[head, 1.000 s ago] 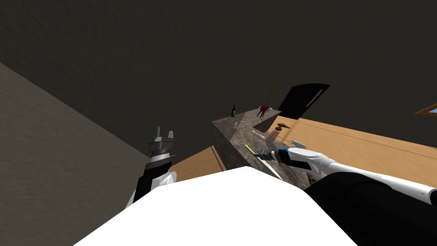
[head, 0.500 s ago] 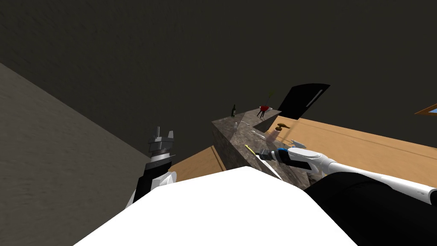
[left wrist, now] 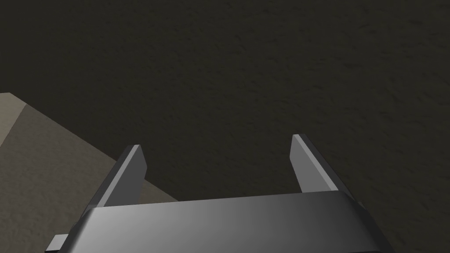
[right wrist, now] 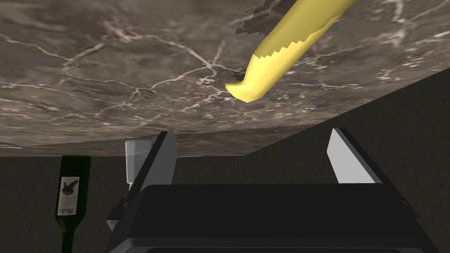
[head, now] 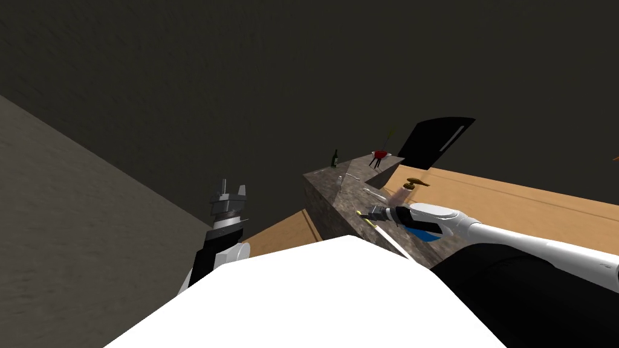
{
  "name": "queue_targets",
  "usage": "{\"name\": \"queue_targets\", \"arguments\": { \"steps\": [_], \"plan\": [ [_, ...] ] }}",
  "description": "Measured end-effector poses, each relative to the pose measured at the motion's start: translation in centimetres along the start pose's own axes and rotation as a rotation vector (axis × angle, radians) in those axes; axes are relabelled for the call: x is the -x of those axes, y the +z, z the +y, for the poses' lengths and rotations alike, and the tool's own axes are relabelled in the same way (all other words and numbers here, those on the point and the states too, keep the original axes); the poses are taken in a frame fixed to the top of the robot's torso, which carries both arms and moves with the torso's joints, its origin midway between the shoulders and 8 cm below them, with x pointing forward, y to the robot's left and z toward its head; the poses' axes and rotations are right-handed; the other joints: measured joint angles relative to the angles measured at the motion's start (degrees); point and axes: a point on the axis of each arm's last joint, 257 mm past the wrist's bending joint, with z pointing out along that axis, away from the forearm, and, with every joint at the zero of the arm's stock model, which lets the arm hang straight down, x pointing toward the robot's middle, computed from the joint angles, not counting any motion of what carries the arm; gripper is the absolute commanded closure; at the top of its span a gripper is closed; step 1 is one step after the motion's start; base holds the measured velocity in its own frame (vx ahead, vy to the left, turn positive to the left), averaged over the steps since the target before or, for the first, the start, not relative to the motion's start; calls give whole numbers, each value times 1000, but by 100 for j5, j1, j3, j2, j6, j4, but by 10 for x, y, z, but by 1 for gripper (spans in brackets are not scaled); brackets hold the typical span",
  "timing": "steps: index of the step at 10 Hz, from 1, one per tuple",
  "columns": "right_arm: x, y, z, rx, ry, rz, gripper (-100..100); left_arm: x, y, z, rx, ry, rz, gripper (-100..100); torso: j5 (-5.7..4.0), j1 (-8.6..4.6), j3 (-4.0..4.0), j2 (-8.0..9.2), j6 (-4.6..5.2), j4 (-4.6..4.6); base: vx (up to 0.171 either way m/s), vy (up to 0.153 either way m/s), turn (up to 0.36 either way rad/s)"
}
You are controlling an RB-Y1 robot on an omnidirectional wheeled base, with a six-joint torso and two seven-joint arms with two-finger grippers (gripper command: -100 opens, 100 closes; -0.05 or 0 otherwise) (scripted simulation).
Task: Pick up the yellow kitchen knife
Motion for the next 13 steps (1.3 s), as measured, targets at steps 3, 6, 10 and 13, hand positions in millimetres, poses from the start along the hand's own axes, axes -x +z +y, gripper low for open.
{"name": "queue_targets", "arguments": {
  "steps": [3, 6, 10, 13],
  "plan": [
    [-5, -11, -13, -33, -20, 28, -100, 0, 0, 0, 0, 0, 0, 0, -1, -5, 1, 3, 0, 0, 161, 121, 4],
    [-11, -21, -26, -63, -37, 68, -100, 0, 0, 0, 0, 0, 0, 0, -1, -7, 0, 1, 0, -1, 168, 122, -12],
    [-45, -41, -40, -94, -33, 182, -100, 0, 0, 0, 0, 0, 0, 0, -4, -21, 9, 19, 0, 3, 119, 102, -45],
    [-84, -62, -49, -107, -15, 292, -100, 0, 0, 0, 0, 0, 0, 0, -9, -37, 21, 38, 4, 8, 71, 56, -59]
  ]
}}
